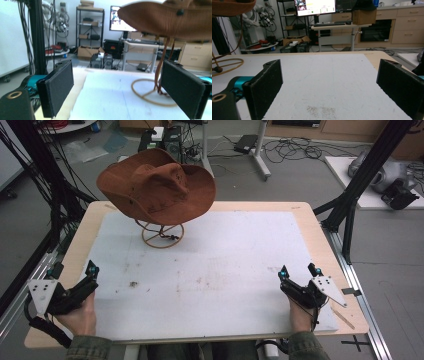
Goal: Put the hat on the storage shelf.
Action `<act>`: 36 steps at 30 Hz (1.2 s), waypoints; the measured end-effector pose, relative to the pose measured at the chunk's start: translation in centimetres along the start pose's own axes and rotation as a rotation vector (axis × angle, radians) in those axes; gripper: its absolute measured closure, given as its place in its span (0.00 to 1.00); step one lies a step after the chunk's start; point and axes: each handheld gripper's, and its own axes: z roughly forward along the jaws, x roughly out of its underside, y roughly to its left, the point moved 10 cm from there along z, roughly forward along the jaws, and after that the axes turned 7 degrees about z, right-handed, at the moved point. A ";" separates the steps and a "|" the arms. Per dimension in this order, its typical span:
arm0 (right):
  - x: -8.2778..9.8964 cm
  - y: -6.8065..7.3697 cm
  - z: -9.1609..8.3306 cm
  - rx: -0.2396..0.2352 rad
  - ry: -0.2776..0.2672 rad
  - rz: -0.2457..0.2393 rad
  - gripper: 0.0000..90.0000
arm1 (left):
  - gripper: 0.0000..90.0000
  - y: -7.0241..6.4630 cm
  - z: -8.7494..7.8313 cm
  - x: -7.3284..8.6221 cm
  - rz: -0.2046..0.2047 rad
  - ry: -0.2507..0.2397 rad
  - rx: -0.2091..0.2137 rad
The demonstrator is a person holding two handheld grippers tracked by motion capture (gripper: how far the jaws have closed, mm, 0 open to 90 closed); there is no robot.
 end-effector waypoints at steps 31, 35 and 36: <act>0.9 -1.0 -0.3 0.051 0.017 0.026 0.07 | 0.14 -0.9 -1.0 4.0 0.016 0.060 -0.022; 0.9 -0.9 -0.4 0.047 0.022 0.030 0.07 | 0.14 -0.7 -1.0 4.1 0.010 0.064 -0.018; 0.9 -0.9 -0.4 0.049 0.021 0.029 0.07 | 0.14 -0.6 -1.0 4.1 0.010 0.065 -0.017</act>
